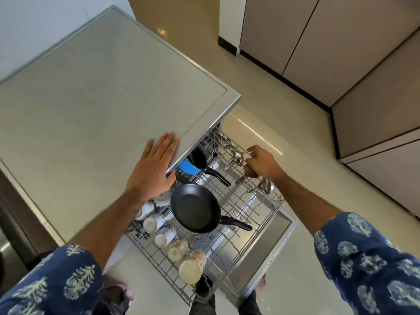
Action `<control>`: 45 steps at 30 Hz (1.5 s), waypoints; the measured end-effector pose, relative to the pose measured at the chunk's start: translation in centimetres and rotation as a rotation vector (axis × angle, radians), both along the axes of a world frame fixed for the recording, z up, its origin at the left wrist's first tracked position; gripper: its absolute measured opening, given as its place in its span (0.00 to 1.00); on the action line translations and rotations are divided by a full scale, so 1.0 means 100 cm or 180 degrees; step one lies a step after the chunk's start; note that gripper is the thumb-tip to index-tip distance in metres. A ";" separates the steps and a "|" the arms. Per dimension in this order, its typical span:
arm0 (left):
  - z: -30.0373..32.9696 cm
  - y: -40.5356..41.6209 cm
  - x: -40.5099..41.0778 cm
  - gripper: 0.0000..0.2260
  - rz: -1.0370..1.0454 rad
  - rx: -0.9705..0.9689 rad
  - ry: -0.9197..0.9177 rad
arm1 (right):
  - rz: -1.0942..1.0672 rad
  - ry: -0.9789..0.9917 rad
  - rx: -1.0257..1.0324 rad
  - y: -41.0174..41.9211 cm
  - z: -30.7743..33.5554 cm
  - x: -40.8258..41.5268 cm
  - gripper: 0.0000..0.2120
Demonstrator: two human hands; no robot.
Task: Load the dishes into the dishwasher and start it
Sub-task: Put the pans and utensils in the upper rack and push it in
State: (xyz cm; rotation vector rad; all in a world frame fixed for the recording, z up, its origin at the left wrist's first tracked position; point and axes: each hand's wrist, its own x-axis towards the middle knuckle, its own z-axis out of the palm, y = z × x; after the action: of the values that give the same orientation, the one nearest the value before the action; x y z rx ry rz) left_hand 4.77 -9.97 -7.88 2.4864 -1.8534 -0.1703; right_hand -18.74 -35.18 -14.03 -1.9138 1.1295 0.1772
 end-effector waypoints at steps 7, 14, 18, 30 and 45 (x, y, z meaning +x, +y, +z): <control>-0.003 0.002 -0.008 0.40 -0.0590 0.0017 -0.0346 | -0.1376 -0.0881 -0.0550 0.087 -0.007 -0.111 0.18; 0.004 0.000 -0.010 0.43 -0.1010 0.0338 -0.0542 | -0.2930 0.0092 0.1964 0.214 -0.101 -0.155 0.52; 0.008 -0.003 -0.016 0.47 -0.0974 0.0472 -0.0521 | -0.3273 -0.0599 0.2687 0.235 -0.114 -0.126 0.35; 0.003 -0.005 -0.014 0.35 -0.0975 0.0256 -0.0359 | -0.3340 -0.1195 0.2732 0.239 -0.133 -0.088 0.34; 0.001 -0.006 -0.016 0.33 -0.0915 0.0284 -0.0328 | -0.2482 -0.1836 0.3325 0.209 -0.117 0.069 0.42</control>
State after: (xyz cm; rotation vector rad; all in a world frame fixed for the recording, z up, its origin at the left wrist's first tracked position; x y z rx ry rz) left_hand 3.18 -10.58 -7.73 2.3097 -2.2887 -0.1375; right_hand -11.89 -14.25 -25.69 -0.4809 0.9887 -0.1886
